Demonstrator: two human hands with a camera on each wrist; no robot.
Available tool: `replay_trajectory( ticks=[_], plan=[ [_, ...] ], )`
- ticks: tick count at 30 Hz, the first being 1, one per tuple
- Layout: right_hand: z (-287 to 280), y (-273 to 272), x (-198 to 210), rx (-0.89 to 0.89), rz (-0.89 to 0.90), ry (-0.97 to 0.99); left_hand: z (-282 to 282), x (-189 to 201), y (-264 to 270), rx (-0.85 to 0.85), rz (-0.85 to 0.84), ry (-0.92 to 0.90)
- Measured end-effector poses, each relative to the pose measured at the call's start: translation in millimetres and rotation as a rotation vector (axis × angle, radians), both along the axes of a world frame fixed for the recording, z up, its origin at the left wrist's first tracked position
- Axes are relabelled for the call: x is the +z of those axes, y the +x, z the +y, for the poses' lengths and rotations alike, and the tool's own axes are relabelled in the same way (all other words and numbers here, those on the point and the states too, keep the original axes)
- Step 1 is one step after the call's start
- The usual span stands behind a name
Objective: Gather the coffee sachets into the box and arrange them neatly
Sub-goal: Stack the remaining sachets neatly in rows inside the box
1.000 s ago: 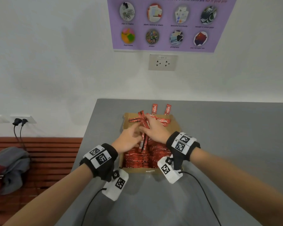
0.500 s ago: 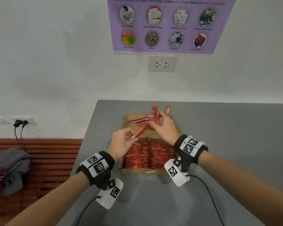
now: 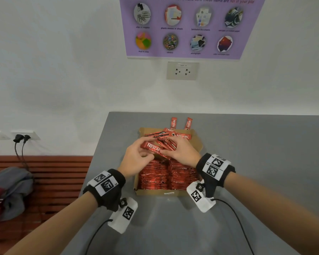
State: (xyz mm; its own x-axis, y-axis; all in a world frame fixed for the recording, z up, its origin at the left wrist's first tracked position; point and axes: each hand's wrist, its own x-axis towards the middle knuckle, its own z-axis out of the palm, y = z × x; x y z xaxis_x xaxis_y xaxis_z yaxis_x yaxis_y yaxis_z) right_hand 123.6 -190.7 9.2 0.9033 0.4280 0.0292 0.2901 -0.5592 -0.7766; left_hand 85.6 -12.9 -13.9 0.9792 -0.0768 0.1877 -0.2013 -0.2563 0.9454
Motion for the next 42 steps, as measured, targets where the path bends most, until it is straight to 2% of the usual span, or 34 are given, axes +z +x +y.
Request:
replay_trajectory(
  ticks=[1,3,8,11,13,15,17,19,24,30,34,42],
  plan=[
    [-1,1,-1,0.001,-0.014,-0.017,0,-1,-1,-0.004,0.052,-0.078],
    [-2,2,-2,0.021,-0.033,-0.040,0,-1,-1,0.029,0.069,-0.112],
    [4,9,2,0.133,-0.090,-0.127,-3,2,0,-0.026,-0.048,0.026],
    [7,18,2,0.115,-0.161,-0.202,-5,-1,2,0.064,-0.033,0.003],
    [7,25,1,-0.007,-0.193,-0.245,-4,-6,4,0.132,-0.007,0.171],
    [7,28,-2,-0.095,-0.207,-0.276,-1,-13,3,0.061,0.041,0.443],
    [12,27,-5,-0.095,-0.224,-0.304,2,-24,1,-0.069,0.037,0.656],
    [20,23,-8,-0.049,-0.215,-0.315,4,-34,0,-0.117,0.013,0.845],
    [34,19,-16,0.057,-0.289,-0.388,0,-44,-5,-0.143,0.063,1.040],
    [42,17,-26,0.164,-0.322,-0.596,5,-52,-10,-0.184,0.017,1.093],
    [49,21,-25,0.187,-0.327,-0.702,8,-52,-10,-0.183,-0.083,1.006],
    [52,28,-8,0.246,-0.248,-0.774,8,-39,-12,-0.233,0.001,0.994]
  ],
)
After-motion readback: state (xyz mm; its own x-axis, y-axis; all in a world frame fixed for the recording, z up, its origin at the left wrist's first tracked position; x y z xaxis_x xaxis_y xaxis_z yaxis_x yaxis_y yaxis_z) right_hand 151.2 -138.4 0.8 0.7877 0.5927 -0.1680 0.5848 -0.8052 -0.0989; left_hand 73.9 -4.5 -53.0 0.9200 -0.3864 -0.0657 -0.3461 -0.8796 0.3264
